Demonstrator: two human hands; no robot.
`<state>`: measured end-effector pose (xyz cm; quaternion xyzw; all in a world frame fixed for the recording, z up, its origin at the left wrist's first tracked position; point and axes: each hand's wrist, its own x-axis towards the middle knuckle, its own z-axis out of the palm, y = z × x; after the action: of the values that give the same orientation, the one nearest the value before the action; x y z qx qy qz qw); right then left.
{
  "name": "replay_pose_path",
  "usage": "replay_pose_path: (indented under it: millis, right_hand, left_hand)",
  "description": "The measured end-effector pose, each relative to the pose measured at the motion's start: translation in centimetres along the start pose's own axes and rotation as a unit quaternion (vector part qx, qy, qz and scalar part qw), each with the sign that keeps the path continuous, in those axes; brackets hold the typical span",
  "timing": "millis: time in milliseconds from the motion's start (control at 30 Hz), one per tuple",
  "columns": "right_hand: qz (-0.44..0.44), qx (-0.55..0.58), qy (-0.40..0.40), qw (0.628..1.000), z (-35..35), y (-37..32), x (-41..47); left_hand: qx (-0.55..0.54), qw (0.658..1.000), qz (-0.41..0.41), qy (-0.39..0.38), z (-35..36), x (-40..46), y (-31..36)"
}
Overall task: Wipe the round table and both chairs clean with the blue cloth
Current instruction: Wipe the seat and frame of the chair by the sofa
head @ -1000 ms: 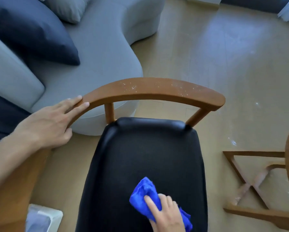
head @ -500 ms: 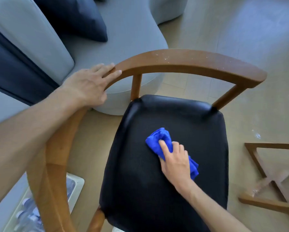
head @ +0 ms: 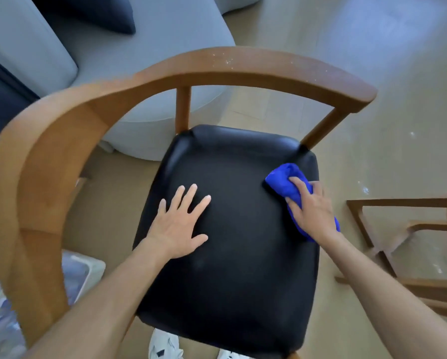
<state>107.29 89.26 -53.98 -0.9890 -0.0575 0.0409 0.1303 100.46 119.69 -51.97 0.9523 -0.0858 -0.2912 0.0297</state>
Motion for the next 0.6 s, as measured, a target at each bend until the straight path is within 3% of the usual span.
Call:
replay_pose_path:
  millis: [67,100,200,267,333,400,467,533,600]
  right_hand:
    - [0.085,0.022,0.013,0.996,0.9,-1.3,-0.1]
    - [0.065,0.001,0.03,0.997,1.5,-1.9,-1.0]
    - [-0.087,-0.015,0.036,0.995,3.0,-2.7,-7.1]
    - [-0.193,-0.01,-0.003,0.981,3.6,-1.7,-12.2]
    - [-0.324,-0.031,-0.095,0.941,3.0,0.3,-16.3]
    - [-0.451,-0.064,-0.174,0.873,1.7,2.7,-17.1]
    - [-0.518,-0.088,-0.198,0.828,0.6,4.0,-14.5]
    - [-0.492,-0.093,-0.158,0.851,-0.4,4.7,-10.2]
    - [-0.36,-0.071,-0.077,0.927,-0.7,5.1,-5.6]
  left_hand:
    - [-0.004,1.0,-0.011,-0.026,2.1,0.3,0.8]
    - [0.002,0.999,-0.014,-0.035,2.9,0.5,1.1]
    - [0.023,0.999,-0.02,-0.027,4.3,1.0,1.3]
    - [0.025,0.999,-0.023,-0.025,4.6,1.0,1.2]
    - [0.022,0.999,-0.026,-0.03,4.8,0.8,1.4]
    - [0.018,0.999,-0.029,-0.029,4.8,0.8,1.7]
    - [0.019,0.999,-0.031,-0.027,4.7,0.8,1.8]
    - [0.022,0.999,-0.031,-0.018,4.4,1.3,1.7]
    - [0.023,0.999,-0.029,-0.014,4.4,1.6,1.5]
